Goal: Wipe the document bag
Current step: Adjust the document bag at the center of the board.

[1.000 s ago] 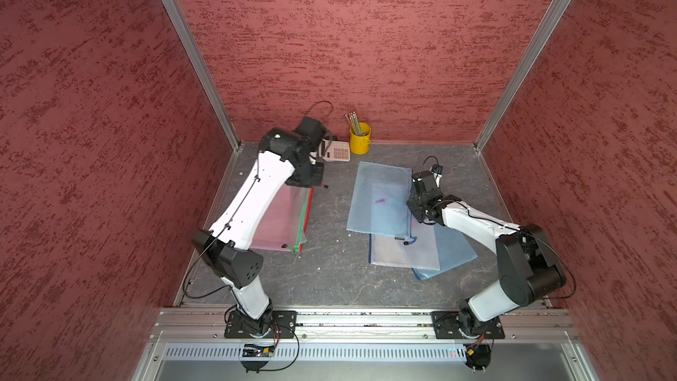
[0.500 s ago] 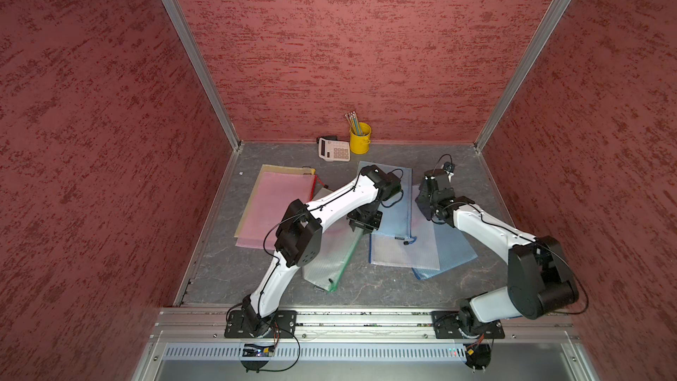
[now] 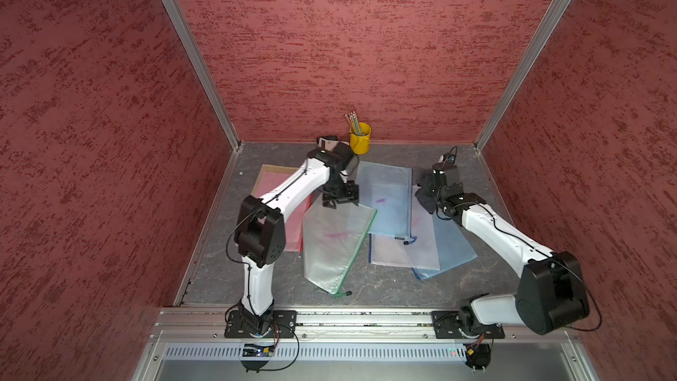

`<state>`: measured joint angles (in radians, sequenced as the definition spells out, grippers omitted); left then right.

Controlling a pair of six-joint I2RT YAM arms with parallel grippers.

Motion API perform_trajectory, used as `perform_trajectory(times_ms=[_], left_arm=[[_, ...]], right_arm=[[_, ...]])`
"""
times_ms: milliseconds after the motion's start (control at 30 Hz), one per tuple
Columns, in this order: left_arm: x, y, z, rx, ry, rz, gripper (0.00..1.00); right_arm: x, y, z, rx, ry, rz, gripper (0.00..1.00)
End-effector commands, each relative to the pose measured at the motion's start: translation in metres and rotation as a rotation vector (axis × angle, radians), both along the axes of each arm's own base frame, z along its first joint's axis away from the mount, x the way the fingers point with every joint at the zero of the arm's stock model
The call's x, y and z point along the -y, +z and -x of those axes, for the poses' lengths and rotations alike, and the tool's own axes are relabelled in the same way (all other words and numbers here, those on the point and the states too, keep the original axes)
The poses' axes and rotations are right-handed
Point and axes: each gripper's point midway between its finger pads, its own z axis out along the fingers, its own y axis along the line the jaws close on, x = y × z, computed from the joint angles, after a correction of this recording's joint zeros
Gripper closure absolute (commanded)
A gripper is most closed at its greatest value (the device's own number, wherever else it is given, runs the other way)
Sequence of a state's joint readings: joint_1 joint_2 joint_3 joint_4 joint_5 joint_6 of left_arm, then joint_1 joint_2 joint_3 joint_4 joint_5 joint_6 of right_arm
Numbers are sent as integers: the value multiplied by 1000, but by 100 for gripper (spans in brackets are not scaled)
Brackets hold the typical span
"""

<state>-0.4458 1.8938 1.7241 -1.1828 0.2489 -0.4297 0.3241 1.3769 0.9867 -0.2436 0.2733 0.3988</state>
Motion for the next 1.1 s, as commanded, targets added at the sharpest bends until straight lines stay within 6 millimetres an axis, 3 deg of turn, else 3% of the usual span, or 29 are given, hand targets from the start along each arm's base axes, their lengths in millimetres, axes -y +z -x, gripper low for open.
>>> perform_trajectory(times_ms=[0,100,167,300,433,600,733,900,1067], left_arm=[[-31,0,-20,76,23,81,16],[-56,-16,-30,84,62,133,13],[-65,-30,-37,98,48,123,11],[-75,-57,-49,90,41,148,11],[-77,-81,-51,59,36,175,11],[-77,-106,-34,-31,-9,152,14],[-66,-101,-28,-29,-37,217,23],[-50,-84,-15,-51,-75,331,50],[-48,-69,-5,-63,-103,354,78]], right_arm=[[-61,28,12,40,197,-54,100],[-120,15,27,10,359,-96,100],[-156,-6,37,-39,445,-100,100],[-197,-41,47,-119,520,-99,100],[-214,-60,50,-158,544,-102,100],[-225,-86,48,-221,556,-93,100],[-226,-104,51,-267,546,-101,100],[-225,-118,53,-301,527,-111,100],[-224,-124,53,-316,509,-117,100]])
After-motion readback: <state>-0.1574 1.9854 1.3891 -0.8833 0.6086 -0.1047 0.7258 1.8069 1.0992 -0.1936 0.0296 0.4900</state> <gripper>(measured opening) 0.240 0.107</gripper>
